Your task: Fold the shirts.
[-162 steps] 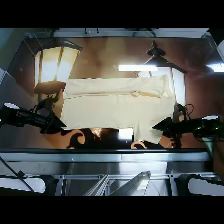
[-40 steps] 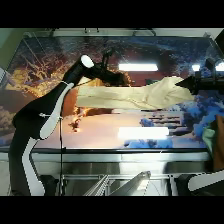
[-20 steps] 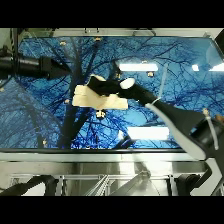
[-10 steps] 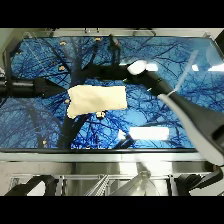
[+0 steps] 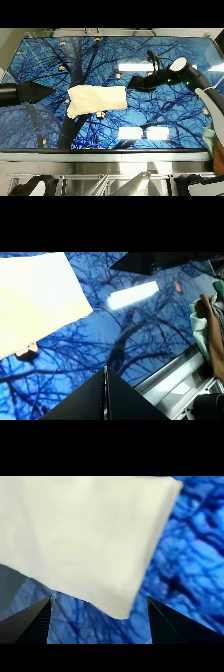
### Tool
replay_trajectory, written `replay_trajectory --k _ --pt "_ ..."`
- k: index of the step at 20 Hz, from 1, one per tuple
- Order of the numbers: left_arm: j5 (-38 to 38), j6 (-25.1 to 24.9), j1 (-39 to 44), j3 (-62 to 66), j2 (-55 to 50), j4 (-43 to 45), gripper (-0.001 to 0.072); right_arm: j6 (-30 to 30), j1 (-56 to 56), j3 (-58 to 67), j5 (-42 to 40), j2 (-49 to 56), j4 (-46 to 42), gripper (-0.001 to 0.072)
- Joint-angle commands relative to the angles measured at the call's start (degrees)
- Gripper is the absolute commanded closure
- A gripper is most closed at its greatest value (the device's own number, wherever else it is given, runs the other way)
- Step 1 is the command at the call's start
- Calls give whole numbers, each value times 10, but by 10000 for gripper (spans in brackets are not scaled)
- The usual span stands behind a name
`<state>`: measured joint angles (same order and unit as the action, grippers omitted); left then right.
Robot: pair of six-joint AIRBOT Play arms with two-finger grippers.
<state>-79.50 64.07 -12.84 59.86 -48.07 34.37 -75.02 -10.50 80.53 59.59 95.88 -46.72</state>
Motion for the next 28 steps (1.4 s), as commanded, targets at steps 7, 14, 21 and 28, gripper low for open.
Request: replay_trajectory --k 7,14,21,28 --pt "-11 20 -2 -1 9 0 692 48 -26 -37 -28 119 189 83" --pt "-17 20 -2 -1 9 0 692 138 -89 -33 -72 153 362 398" --pt "-52 20 -2 -1 9 1 692 135 -59 -28 -104 59 415 688" --pt "-58 19 -2 -1 9 1 692 -206 242 -18 -105 -172 124 688"
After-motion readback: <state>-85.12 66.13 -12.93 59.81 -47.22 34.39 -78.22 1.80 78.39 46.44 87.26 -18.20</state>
